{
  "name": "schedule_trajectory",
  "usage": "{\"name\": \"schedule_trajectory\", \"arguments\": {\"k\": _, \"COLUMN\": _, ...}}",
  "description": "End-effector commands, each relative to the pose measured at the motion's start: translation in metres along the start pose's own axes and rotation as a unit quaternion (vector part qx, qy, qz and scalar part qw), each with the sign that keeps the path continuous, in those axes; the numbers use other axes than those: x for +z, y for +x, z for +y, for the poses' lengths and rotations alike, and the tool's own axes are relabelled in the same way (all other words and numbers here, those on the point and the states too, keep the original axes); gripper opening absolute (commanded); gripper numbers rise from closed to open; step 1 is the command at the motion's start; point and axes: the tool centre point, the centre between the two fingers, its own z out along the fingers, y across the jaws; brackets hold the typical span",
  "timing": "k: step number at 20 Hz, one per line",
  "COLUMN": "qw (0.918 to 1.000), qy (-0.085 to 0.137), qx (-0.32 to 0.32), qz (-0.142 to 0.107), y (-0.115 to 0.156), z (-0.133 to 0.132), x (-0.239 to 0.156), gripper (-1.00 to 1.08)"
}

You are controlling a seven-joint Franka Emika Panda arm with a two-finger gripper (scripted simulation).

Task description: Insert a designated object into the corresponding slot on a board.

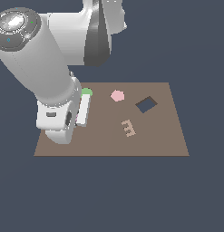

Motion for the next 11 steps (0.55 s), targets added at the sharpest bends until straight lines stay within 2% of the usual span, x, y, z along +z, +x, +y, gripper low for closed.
{"name": "schedule_trajectory", "arguments": {"k": 1, "qw": 1.0000, "qy": 0.000, "qx": -0.001, "qz": 0.000, "y": 0.0000, "z": 0.0002, "x": 0.0030, "gripper": -1.00}}
{"name": "schedule_trajectory", "arguments": {"k": 2, "qw": 1.0000, "qy": 0.000, "qx": -0.001, "qz": 0.000, "y": 0.0000, "z": 0.0002, "x": 0.0030, "gripper": 1.00}}
{"name": "schedule_trajectory", "arguments": {"k": 11, "qw": 1.0000, "qy": 0.000, "qx": -0.001, "qz": 0.000, "y": 0.0000, "z": 0.0002, "x": 0.0030, "gripper": 1.00}}
